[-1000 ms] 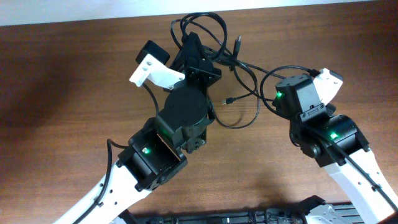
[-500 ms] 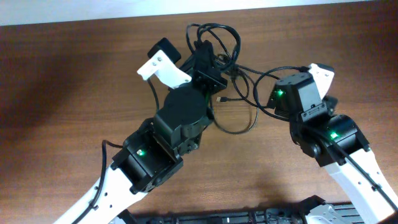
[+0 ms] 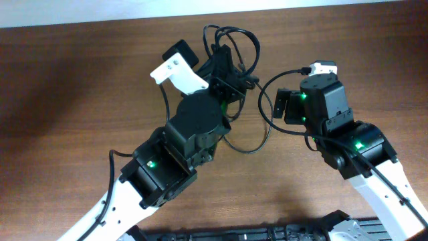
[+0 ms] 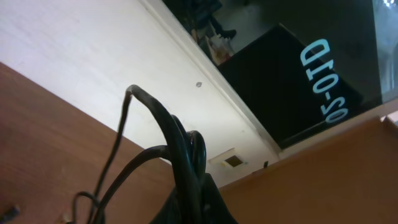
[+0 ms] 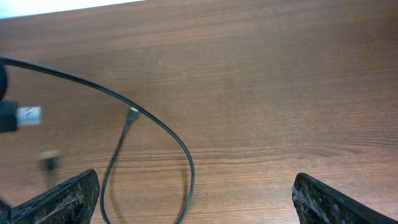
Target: Untangle cables
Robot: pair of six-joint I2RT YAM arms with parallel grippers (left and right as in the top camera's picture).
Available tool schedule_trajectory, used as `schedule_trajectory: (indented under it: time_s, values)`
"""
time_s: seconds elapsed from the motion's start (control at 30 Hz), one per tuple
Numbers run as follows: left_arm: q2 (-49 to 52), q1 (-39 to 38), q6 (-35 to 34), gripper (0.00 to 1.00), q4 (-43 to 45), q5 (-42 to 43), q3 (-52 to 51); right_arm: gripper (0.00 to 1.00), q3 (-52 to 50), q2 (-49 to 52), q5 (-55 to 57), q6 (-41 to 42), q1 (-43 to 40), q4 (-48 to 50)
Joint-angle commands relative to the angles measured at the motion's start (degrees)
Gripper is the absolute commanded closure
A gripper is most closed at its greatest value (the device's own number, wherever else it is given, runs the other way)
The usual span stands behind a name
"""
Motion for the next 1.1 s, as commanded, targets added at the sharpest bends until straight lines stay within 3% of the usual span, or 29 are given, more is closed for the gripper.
schedule_trajectory:
  time_s: [0.0, 0.17, 0.47, 0.63, 0.83, 1.07]
  values:
    - [-1.53, 0.37, 4.79, 1.0, 0.35, 1.09, 1.01, 0.01, 0.02, 0.0, -0.33, 2.56, -0.26, 0.59]
    - [-3.45, 0.39, 4.81, 1.0, 0.33, 8.44, 1.01, 0.01, 0.02, 0.13, 3.63, 9.51, -0.28, -0.09]
    - [-10.25, 0.39, 4.81, 1.0, -0.13, 9.38, 1.01, 0.01, 0.02, 1.25, 3.37, 12.46, -0.28, 0.44]
    - [-12.46, 0.39, 4.79, 1.0, -0.7, 9.33, 1.01, 0.01, 0.02, 1.22, -1.46, 12.09, -0.28, 2.99]
    - [-12.15, 0.39, 4.79, 1.0, 1.92, 7.76, 1.01, 0.01, 0.02, 1.25, -16.92, 3.04, -0.26, 10.08]
    - [-10.91, 0.39, 4.81, 1.0, 5.18, 1.77, 1.01, 0.01, 0.0, 1.36, -18.1, 2.95, -0.26, 10.4]
